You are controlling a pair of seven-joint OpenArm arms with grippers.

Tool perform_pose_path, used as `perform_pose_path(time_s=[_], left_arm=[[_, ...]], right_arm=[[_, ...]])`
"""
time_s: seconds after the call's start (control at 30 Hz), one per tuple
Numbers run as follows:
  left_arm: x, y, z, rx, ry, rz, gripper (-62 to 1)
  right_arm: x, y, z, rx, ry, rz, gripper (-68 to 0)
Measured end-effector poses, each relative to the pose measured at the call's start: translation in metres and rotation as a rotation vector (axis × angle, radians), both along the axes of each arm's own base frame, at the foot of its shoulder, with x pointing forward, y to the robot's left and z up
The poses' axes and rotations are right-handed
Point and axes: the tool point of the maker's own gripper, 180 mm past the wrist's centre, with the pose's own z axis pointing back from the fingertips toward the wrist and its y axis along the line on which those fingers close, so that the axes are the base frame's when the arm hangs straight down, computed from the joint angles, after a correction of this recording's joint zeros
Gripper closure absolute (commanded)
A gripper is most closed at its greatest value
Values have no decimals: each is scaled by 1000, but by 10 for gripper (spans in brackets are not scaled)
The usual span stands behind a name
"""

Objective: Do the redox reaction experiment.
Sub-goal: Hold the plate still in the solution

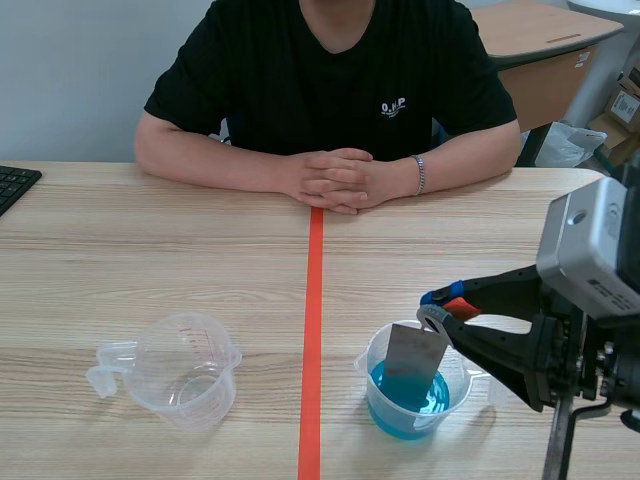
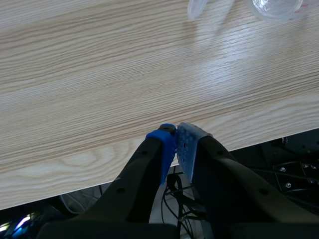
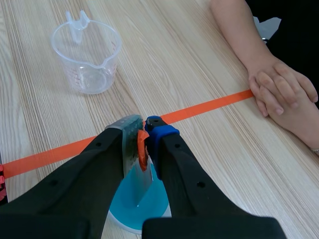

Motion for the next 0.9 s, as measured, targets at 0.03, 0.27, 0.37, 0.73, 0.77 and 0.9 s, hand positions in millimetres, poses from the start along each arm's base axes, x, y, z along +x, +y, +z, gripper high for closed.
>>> perform_pose_path(time_s=[0.03,0.27,0.37,0.73,0.77,0.9], left_arm=[[0,0,0,0,0,0,-46],[0,0,0,0,0,0,-46],[0,0,0,0,1,0,-46],[0,0,0,0,1,0,-46],[0,0,0,0,1,0,-46],[0,0,0,1,2,0,-46]], right_arm=[[0,0,0,0,0,0,-15],[3,-3,5,-28,-29,-2,-15],[4,-4,14,-32,-54,6,-15],[-7,-2,43,-30,-101,37,-15],[-7,-2,47,-24,-105,35,-15],[-4,-5,62,-10,-140,21,-15]])
